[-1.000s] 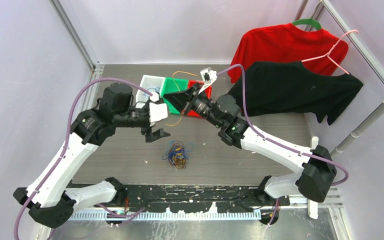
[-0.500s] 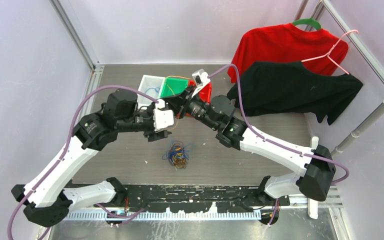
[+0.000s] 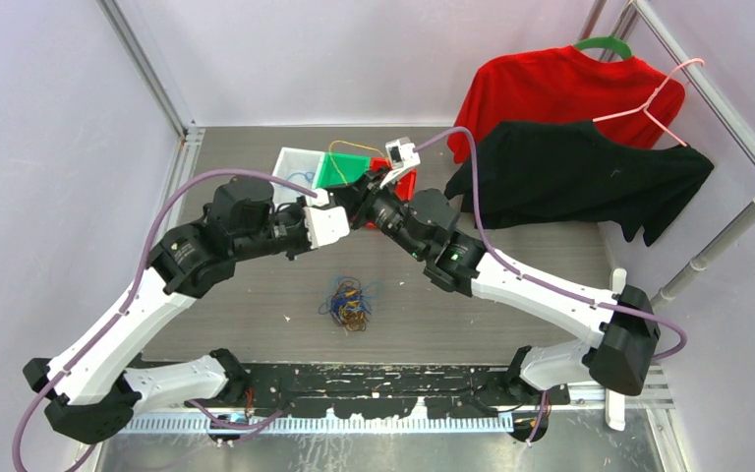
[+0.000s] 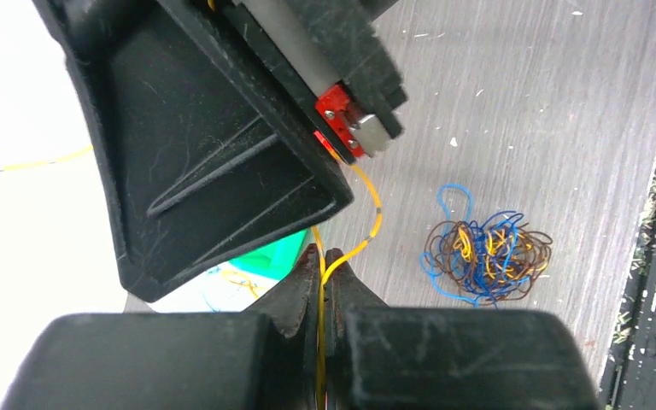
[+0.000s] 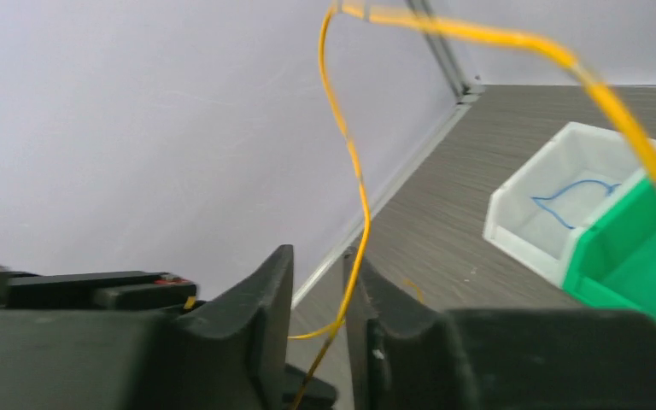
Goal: Untangle the cables
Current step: Adjust the cable.
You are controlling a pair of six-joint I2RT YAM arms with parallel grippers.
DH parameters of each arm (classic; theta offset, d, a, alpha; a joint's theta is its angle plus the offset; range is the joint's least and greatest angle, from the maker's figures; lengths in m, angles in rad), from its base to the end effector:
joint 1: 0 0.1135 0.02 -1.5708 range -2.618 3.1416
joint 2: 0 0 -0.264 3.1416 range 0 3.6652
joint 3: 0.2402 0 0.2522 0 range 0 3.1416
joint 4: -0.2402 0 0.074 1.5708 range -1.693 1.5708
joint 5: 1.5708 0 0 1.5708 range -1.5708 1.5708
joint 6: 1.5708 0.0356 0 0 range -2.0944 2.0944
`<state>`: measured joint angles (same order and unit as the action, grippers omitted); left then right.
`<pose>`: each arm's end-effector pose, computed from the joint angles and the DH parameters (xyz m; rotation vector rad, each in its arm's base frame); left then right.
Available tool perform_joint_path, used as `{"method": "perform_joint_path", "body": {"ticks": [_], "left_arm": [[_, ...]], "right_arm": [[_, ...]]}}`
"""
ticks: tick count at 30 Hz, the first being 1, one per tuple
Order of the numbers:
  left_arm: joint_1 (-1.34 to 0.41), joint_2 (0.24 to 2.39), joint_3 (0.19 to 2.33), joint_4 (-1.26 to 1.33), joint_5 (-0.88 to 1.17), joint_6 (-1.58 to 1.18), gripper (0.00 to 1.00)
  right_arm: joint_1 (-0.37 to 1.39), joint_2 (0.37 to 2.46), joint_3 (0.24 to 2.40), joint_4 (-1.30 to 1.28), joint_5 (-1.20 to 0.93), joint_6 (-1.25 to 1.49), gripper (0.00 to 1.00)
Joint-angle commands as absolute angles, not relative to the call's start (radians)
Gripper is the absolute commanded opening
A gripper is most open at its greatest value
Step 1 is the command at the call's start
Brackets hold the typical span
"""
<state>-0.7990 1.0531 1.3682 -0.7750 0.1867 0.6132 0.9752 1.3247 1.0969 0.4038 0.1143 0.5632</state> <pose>0.1357 -0.1489 0.4275 1.4085 1.4697 -0.3064 0.1804 0.2589 0.3918 -0.2068 1.4909 1.1849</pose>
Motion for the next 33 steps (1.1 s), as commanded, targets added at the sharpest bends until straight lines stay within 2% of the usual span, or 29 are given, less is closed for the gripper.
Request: {"method": "perform_joint_path", "body": {"ticks": [1,2,9,12,14,18,21,24,25,28,31,33], "left_arm": [[-0.804,1.011,1.417,-0.764,0.274,0.575,0.0],[-0.804,1.01,1.423,-0.779,0.291,0.561,0.0],[-0.716,1.035,1.448,-0.916,0.378,0.391,0.0],[-0.626,1.067,1.469,-0.973,0.489,0.35,0.0],[-0.592,1.078,1.484,-0.993,0.524,0.35,0.0],[-0.588,1.091,1.514,-1.041,0.557,0.378,0.0],[-0.587,1.105,1.534,-1.071,0.561,0.38,0.0],[-0.588,1.105,1.543,-1.035,0.524,0.369,0.0],[-0.588,1.101,1.541,-1.009,0.497,0.358,0.0],[-0.588,1.087,1.514,-0.922,0.422,0.331,0.0],[-0.587,1.076,1.485,-0.863,0.381,0.328,0.0],[-0.587,1.073,1.478,-0.838,0.372,0.325,0.0]], "right_arm": [[0.936,1.274,1.101,0.36,0.181,0.675,0.48],[0.909,1.261,1.089,0.351,0.152,0.71,0.56],[0.683,1.142,1.005,0.319,-0.268,0.895,0.82],[0.605,1.104,1.018,0.227,-0.431,0.869,0.85],[0.583,1.091,1.065,0.065,-0.516,0.754,0.87],[0.583,1.072,1.206,-0.291,-0.5,0.419,0.9],[0.582,1.055,1.249,-0.392,-0.506,0.255,0.93],[0.583,1.093,1.305,-0.473,-0.722,0.246,0.93],[0.583,1.11,1.298,-0.436,-0.795,0.306,0.93],[0.599,1.146,1.191,-0.034,-1.017,0.643,0.92],[0.655,1.201,1.07,0.474,-1.056,1.037,0.92],[0.703,1.23,1.082,0.541,-1.052,1.083,0.94]]}}
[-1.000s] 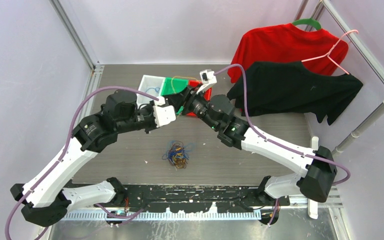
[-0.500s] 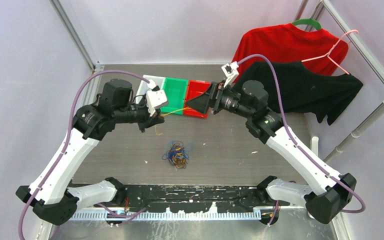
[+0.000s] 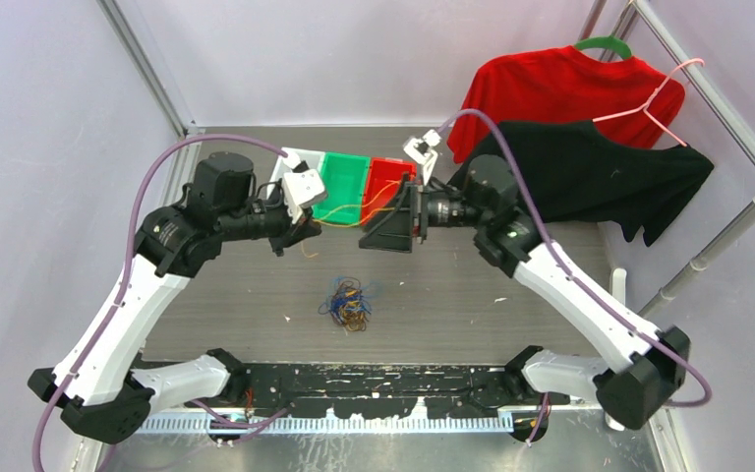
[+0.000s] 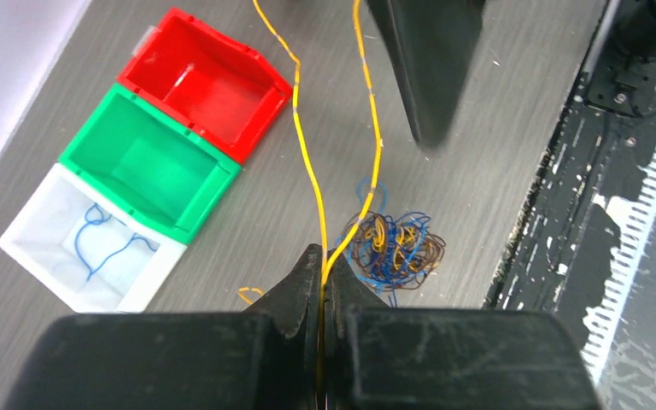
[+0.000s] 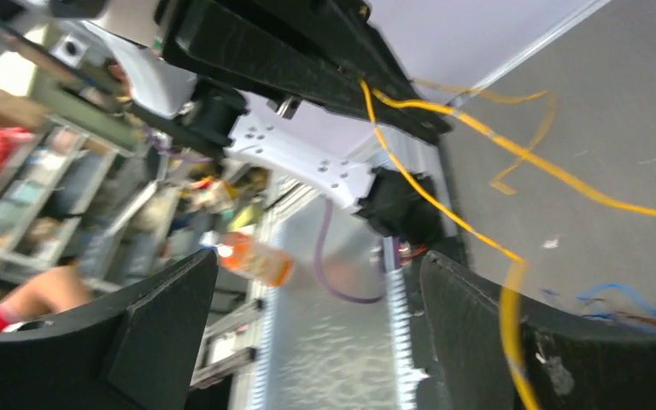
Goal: Untangle the cables
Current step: Adjust the cable.
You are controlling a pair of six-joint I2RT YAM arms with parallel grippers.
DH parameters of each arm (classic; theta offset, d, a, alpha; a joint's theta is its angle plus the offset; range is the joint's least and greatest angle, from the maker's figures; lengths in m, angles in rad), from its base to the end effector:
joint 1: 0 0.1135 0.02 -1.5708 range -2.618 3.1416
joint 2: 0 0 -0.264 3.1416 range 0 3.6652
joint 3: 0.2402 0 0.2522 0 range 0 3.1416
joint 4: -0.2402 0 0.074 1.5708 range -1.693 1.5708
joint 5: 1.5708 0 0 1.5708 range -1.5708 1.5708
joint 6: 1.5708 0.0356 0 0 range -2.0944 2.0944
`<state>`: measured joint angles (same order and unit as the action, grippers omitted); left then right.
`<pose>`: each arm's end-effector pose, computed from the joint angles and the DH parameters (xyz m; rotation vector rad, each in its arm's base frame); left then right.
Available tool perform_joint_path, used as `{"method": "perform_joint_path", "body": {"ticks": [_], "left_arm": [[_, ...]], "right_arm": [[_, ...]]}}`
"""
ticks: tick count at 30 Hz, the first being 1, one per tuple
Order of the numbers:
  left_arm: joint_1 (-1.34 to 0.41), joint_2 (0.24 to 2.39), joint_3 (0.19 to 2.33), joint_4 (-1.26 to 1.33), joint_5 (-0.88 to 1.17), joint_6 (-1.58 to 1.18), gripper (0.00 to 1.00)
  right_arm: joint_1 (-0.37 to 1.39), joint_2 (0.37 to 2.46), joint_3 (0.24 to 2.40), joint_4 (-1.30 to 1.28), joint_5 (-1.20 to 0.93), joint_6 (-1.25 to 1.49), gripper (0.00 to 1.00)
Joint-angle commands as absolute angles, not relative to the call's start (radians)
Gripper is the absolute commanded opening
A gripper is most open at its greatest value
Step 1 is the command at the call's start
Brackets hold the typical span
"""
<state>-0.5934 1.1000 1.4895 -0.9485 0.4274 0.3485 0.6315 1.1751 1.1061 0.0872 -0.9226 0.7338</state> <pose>0.1528 -0.1209 0.4409 1.1869 1.7703 -0.5990 0.1949 0.1777 0.4018 -0.7571 1.7072 1.7131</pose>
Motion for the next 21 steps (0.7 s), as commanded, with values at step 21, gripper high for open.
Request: {"method": "perform_joint_path", "body": {"ticks": [21], "left_arm": [[-0.578,1.053,1.545,-0.676,0.218,0.332,0.0]], "right_arm": [[0.687,1.104,1.262,-0.268,-0.831,0.494,1.0]]}}
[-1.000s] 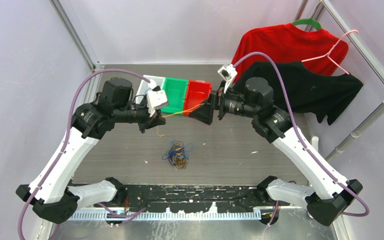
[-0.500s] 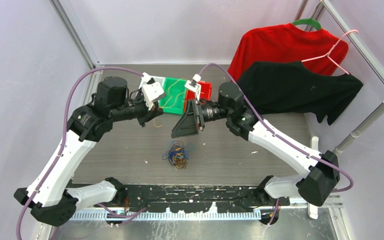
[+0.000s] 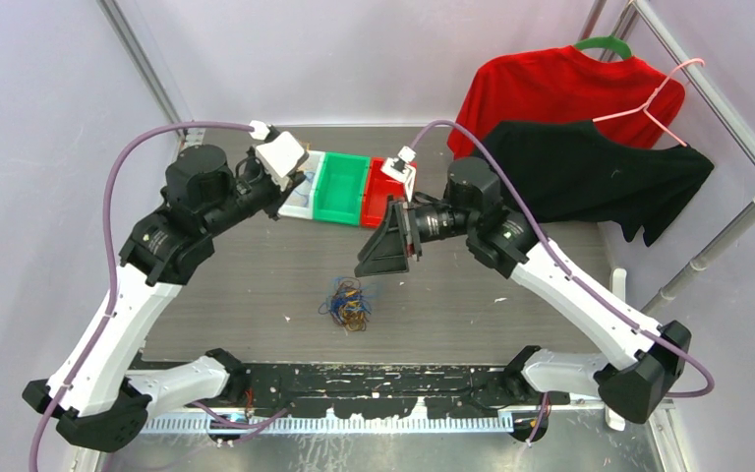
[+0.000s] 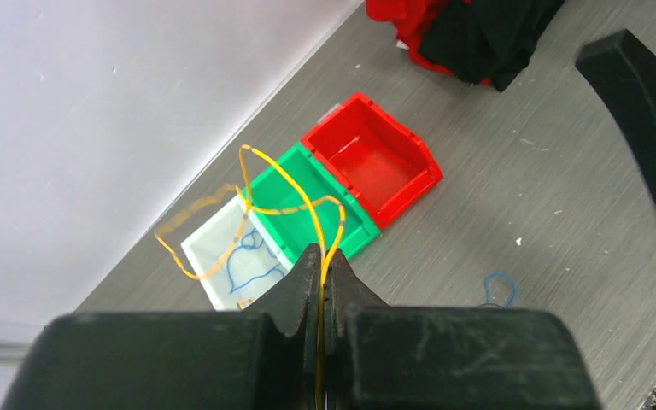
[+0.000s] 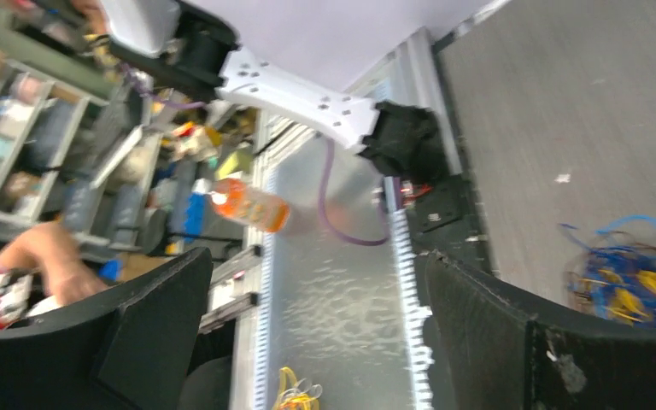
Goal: Untangle the cables
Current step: Adjust the cable.
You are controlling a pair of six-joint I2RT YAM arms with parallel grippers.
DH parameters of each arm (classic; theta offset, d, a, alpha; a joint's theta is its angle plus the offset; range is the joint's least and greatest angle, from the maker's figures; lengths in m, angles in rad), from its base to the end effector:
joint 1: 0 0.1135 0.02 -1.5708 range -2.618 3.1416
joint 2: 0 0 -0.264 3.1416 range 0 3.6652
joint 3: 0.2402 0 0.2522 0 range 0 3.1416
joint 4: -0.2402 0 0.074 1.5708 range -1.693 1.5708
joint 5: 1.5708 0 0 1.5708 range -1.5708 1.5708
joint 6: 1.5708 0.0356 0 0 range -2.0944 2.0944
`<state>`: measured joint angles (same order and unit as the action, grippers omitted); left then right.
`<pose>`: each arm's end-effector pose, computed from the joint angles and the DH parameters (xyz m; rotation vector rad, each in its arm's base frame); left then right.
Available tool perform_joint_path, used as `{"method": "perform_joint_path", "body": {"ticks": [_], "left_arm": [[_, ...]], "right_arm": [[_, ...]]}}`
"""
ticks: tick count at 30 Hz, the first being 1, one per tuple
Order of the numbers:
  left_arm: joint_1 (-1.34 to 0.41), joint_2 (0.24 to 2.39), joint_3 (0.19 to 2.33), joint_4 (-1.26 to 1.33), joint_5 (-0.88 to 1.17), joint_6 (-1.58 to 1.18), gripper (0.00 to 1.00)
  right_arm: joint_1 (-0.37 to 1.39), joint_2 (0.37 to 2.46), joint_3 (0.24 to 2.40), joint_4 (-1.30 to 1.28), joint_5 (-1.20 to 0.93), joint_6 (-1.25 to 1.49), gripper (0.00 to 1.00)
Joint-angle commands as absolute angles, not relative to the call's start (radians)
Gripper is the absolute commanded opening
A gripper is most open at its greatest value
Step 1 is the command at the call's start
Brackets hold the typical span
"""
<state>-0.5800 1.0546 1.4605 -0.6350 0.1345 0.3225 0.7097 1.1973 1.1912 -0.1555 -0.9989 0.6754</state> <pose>0.1626 -0.1122 0.4701 0.8743 1.5827 -0.3046 0.1785 0.1928 0.4028 -0.8969 1.8498 1.7954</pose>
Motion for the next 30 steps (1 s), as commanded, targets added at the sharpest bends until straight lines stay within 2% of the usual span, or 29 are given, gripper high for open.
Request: {"method": "perform_joint_path", "body": {"ticks": [1,3,5,9,14,24,30], "left_arm": [[-0.578,1.056,1.556,-0.712,0.247,0.331,0.0],[-0.578,1.059,1.565,-0.776,0.316,0.339,0.0],[-0.578,1.068,1.591,-0.851,0.394,0.343,0.0],[-0.578,1.114,1.673,-1.021,0.553,0.334,0.0],[-0.578,1.163,1.74,-1.132,0.689,0.3,0.0],[-0.578,1.144,1.721,-1.017,0.769,0.15,0.0],[-0.578,1.108,1.659,-0.864,0.713,0.054,0.0]], "right_arm": [[0.688,1.077,1.273,-0.275,-0.729,0.427,1.0],[0.69,1.027,1.259,-0.207,-0.543,0.322,1.0],[0.691,0.984,1.22,-0.091,-0.493,0.222,1.0],[0.7,0.995,1.179,0.058,-0.557,0.097,1.0],[0.758,1.057,1.191,0.116,-0.622,0.036,1.0],[0.835,1.124,1.115,0.298,-0.608,0.112,1.0],[0.987,1.146,1.072,0.321,-0.41,0.02,1.0]]}}
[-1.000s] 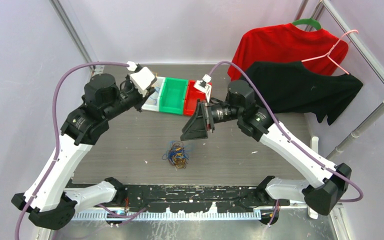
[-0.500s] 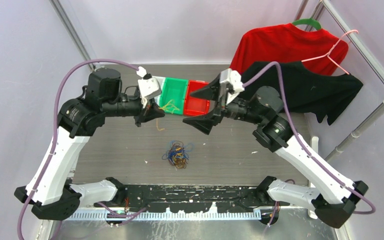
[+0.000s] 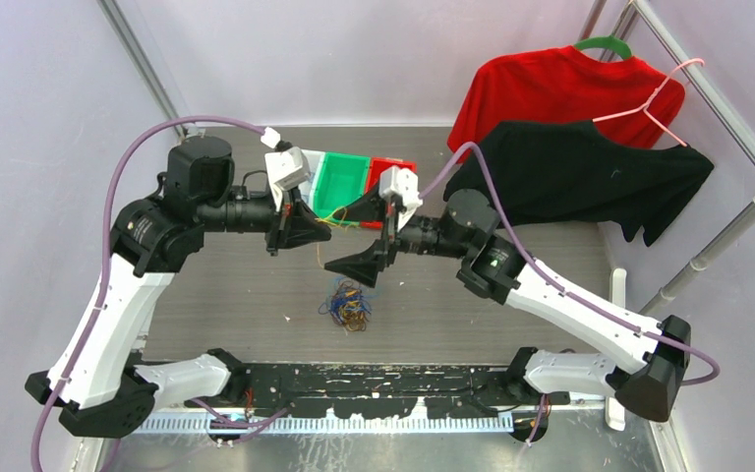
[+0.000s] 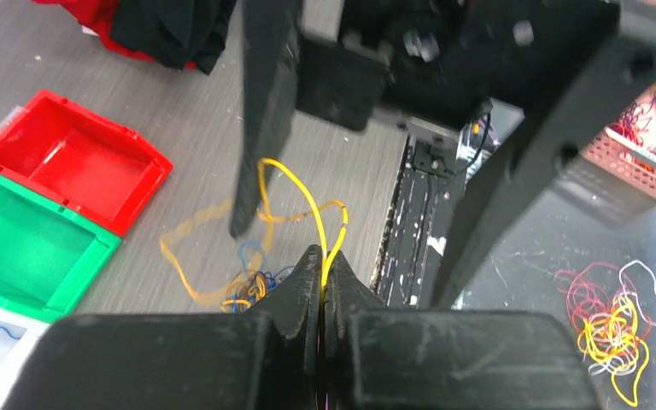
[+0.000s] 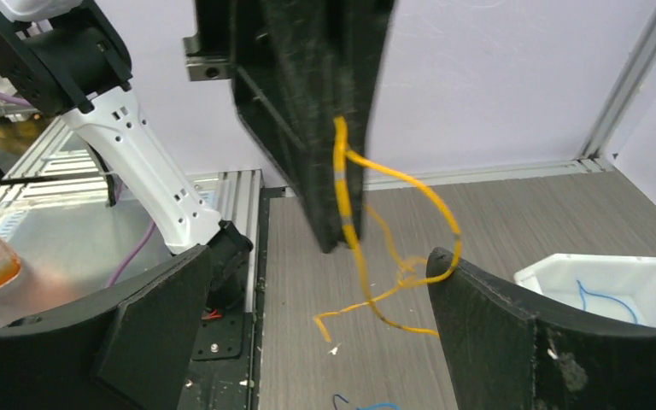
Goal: Untangle the cables
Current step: Adjust the cable.
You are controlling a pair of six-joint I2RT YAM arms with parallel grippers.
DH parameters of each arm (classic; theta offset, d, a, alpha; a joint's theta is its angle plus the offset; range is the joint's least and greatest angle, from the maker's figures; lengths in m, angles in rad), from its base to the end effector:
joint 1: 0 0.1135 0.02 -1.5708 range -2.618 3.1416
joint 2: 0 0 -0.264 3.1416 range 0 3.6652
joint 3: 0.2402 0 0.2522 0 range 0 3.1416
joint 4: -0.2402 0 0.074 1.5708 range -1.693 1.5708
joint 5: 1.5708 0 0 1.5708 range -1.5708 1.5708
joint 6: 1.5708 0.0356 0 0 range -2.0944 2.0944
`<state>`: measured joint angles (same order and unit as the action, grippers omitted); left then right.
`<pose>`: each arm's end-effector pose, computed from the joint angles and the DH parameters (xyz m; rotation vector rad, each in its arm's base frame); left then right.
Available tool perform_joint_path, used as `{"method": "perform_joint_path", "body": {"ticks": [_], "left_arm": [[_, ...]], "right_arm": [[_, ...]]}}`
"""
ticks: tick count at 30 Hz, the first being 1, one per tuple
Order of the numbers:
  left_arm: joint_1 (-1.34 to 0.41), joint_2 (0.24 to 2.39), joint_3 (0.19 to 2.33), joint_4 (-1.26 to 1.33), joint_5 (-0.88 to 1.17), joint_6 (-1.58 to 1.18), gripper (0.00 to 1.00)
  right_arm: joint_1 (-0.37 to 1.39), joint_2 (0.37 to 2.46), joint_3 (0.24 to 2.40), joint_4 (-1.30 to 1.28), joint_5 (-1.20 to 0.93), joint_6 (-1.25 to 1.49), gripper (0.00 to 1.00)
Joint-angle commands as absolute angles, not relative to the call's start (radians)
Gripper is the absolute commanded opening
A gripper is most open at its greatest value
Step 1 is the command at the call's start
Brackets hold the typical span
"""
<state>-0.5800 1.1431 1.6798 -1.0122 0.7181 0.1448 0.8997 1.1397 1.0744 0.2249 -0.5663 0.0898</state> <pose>0.1377 -0.1182 0.4844 1.1437 1.7177 -1.0020 0.1472 0.2161 0.4138 -1.0402 1.1528 1.1952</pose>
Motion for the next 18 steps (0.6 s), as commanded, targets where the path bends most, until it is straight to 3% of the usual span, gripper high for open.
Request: {"method": "perform_joint_path", "body": {"ticks": [1,6,10,18], "left_arm": [[-0.578,1.105,1.65,-0.848,0.711,0.04,0.0],[-0.578,1.106,1.647,-0.797,0.704,-0.033,0.0],[-0.578,1.099,1.643,-0.771,0.698,-0.085,0.0],[-0.578,1.095,1.648,-0.778,0.691,-0.097,0.0]], "right_arm": [[1.014,1.157,1.075,0.319,-0.36,-0.006,1.0],[1.114,1.223,1.099,0.317,-0.129,-0.161,1.0],[1.178,1.267,1.101,0.381,0.034,-0.281,0.93],[1.213,1.268,1.023,0.645,0.177,-0.36,0.53]]}}
